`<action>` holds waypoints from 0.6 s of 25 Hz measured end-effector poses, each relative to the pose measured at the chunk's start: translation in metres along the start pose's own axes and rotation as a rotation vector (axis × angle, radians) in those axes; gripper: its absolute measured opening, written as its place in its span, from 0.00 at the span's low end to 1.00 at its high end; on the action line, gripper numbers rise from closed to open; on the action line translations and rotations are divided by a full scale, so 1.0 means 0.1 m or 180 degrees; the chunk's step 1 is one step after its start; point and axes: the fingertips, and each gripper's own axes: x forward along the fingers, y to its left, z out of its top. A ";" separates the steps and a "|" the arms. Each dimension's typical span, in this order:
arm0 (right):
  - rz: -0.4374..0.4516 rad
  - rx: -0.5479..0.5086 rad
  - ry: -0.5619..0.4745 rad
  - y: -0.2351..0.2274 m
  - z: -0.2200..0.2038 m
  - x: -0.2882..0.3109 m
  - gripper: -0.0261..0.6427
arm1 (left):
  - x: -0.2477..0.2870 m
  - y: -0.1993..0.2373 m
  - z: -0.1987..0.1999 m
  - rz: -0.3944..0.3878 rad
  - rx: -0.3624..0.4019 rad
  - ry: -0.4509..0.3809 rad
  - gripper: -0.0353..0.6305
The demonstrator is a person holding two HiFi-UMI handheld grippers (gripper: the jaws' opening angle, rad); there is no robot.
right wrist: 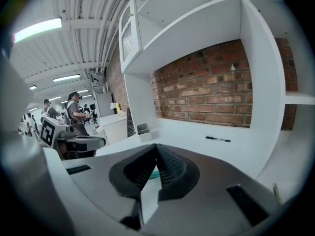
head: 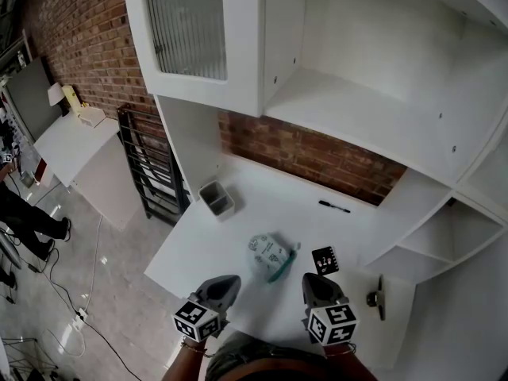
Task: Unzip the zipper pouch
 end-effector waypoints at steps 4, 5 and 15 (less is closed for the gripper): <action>-0.0011 -0.0001 0.0010 -0.01 -0.01 -0.02 0.04 | -0.02 0.01 -0.01 0.0049 0.0038 -0.0005 0.06; -0.0014 -0.0002 0.0013 -0.01 -0.02 -0.02 0.04 | -0.03 0.01 0.00 0.0058 0.0048 -0.0015 0.06; -0.0018 -0.0026 0.0020 -0.01 -0.02 -0.03 0.04 | -0.01 -0.03 -0.04 0.0031 0.0186 0.0067 0.06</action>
